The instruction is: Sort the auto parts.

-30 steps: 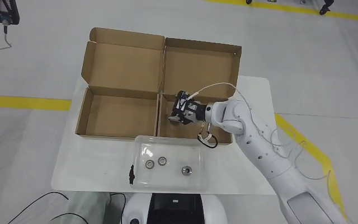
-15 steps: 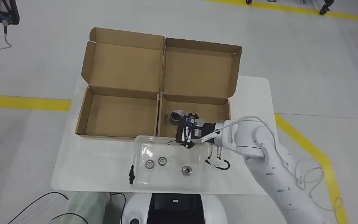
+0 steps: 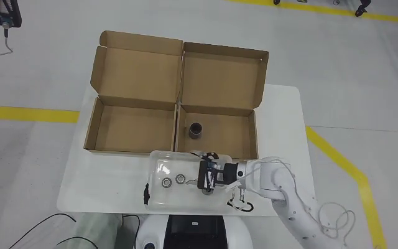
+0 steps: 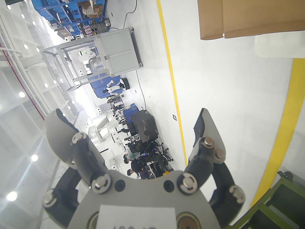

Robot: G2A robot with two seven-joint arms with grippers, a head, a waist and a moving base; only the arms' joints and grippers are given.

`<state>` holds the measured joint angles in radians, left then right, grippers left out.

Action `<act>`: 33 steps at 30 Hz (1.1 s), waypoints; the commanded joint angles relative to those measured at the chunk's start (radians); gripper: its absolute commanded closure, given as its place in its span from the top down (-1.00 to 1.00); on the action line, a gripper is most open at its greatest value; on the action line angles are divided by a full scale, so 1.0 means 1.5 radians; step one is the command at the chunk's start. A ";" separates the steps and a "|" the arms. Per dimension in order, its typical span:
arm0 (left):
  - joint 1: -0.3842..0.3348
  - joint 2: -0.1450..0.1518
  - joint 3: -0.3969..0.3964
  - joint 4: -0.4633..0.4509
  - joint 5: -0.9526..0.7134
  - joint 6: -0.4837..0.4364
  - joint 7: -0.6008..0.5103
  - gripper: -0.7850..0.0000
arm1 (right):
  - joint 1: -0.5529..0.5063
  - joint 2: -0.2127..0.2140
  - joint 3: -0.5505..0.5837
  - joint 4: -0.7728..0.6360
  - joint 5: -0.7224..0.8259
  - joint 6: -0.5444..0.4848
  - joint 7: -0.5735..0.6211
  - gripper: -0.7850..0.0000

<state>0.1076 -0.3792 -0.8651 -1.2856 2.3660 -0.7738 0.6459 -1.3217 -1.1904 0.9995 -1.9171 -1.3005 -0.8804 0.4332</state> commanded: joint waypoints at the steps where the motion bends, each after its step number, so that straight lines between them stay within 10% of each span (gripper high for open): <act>1: 0.000 0.000 0.000 0.000 0.000 0.000 0.000 1.00 | -0.010 0.002 0.000 -0.002 -0.009 0.006 0.011 0.56; 33: 0.000 0.000 0.000 0.000 0.000 0.000 0.000 1.00 | 0.011 0.025 -0.062 0.027 0.115 0.062 0.373 0.52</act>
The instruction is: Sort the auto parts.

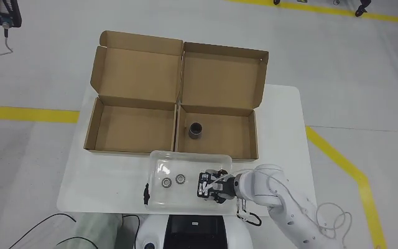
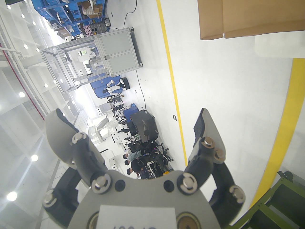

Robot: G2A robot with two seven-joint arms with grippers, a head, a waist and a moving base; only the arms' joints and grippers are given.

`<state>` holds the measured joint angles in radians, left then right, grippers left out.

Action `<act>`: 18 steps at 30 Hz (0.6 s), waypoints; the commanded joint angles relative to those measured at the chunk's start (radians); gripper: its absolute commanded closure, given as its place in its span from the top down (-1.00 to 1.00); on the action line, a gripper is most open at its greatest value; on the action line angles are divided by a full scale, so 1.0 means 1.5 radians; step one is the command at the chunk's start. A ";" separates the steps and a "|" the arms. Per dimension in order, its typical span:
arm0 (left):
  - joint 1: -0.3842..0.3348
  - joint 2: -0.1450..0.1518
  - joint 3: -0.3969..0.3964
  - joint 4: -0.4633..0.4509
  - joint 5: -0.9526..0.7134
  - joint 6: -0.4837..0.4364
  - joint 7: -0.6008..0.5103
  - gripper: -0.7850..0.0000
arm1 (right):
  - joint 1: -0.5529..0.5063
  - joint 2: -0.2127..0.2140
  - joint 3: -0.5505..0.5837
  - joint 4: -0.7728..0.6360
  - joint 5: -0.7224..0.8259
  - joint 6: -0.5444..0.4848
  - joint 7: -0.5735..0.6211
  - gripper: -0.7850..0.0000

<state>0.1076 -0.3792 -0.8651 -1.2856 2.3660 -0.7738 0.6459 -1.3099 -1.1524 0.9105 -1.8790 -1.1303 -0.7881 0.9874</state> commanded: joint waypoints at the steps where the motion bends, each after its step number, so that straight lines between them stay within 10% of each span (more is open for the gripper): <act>1: 0.000 0.000 0.000 0.000 0.000 0.000 0.000 1.00 | 0.006 0.000 -0.008 0.004 -0.002 0.000 0.013 0.50; 12: 0.000 0.000 0.000 0.000 0.000 0.000 0.000 1.00 | 0.038 0.001 -0.057 0.032 -0.008 0.001 0.027 0.47; 18: 0.000 0.000 0.000 0.000 0.000 0.000 0.000 1.00 | 0.063 -0.003 -0.081 0.062 -0.008 0.000 0.017 -0.04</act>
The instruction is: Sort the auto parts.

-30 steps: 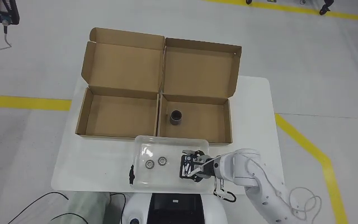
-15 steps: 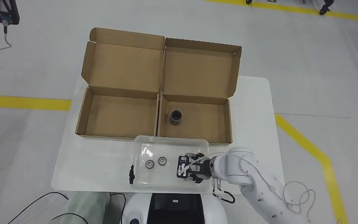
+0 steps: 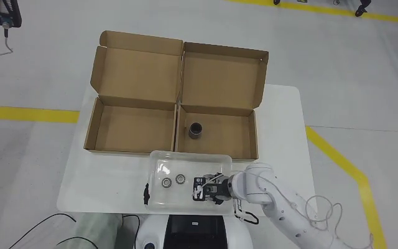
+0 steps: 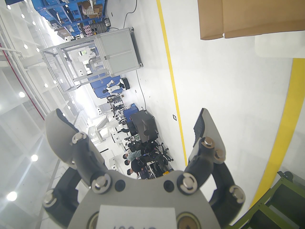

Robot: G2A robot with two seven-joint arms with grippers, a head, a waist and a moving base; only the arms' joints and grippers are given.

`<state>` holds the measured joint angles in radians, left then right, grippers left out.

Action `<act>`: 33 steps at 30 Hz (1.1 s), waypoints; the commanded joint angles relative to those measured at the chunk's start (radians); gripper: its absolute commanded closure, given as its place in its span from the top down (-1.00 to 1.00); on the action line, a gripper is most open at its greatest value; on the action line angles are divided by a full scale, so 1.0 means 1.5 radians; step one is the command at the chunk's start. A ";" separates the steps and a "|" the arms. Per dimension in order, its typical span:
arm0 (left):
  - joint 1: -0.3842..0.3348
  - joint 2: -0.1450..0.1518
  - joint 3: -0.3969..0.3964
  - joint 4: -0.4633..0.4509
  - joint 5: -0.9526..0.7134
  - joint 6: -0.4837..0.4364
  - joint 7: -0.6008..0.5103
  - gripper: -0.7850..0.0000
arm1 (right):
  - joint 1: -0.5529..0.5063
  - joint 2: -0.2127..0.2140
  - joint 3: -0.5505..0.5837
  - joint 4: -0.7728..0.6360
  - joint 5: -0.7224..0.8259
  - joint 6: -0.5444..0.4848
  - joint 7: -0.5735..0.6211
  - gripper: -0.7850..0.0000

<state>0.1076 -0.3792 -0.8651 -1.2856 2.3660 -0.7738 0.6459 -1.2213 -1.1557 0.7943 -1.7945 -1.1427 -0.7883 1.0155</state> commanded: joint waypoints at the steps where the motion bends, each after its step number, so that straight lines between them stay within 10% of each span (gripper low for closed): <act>1: 0.000 0.000 0.000 0.000 0.000 0.000 0.000 1.00 | 0.008 -0.001 -0.007 0.011 0.001 0.001 -0.003 -0.04; 7: 0.000 0.000 0.000 0.000 0.000 0.000 0.000 1.00 | 0.024 -0.003 -0.023 0.034 0.009 0.010 -0.004 0.07; 10: 0.000 0.000 0.000 0.000 0.000 0.000 0.000 1.00 | 0.025 -0.002 -0.027 0.037 0.010 0.011 -0.008 -0.25; 13: 0.000 0.000 0.000 0.000 0.000 0.000 0.000 1.00 | 0.026 0.000 -0.030 0.038 0.011 0.010 -0.010 -1.00; 23: 0.000 0.000 0.000 0.000 0.000 0.000 0.000 1.00 | 0.021 0.007 -0.019 0.000 -0.015 0.013 -0.090 -1.00; 33: 0.000 0.000 0.000 0.000 0.000 0.000 0.000 1.00 | 0.009 0.014 0.033 -0.039 -0.064 0.021 -0.341 -1.00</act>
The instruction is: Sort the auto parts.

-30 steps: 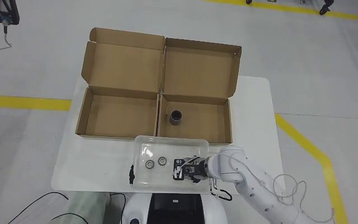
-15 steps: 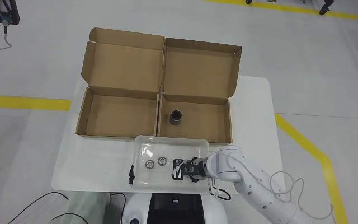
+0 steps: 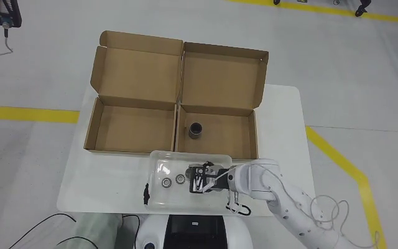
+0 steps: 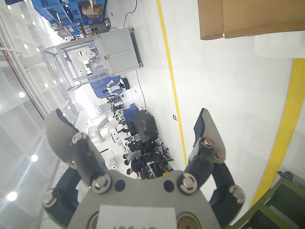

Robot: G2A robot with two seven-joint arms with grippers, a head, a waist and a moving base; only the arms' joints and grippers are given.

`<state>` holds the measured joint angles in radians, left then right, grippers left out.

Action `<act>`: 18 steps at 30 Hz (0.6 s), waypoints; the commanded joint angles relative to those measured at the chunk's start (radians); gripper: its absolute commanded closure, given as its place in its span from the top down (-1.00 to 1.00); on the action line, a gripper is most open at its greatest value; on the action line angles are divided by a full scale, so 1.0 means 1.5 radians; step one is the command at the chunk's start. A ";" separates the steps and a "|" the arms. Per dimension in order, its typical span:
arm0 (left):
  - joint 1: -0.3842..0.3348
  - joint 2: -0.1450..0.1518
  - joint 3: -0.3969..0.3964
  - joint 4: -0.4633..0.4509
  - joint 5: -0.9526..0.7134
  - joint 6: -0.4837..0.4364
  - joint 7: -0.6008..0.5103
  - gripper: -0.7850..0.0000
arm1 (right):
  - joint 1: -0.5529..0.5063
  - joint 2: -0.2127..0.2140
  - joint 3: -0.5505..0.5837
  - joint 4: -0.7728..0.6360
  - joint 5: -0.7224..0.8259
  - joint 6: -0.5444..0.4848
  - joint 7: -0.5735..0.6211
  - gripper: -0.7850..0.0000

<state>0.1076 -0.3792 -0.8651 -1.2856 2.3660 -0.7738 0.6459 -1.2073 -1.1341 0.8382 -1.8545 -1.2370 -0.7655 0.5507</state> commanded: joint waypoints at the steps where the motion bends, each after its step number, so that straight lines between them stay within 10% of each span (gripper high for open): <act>1: 0.000 0.000 0.000 0.000 0.000 0.000 0.000 1.00 | 0.000 -0.001 0.007 0.002 0.000 0.011 -0.060 -1.00; 18: 0.000 0.000 0.000 0.000 0.000 0.000 0.000 1.00 | 0.023 -0.005 0.054 0.018 -0.036 0.046 -0.309 -1.00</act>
<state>0.1076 -0.3792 -0.8651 -1.2856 2.3660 -0.7738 0.6459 -1.1693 -1.1429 0.9118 -1.8229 -1.2904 -0.6981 0.1016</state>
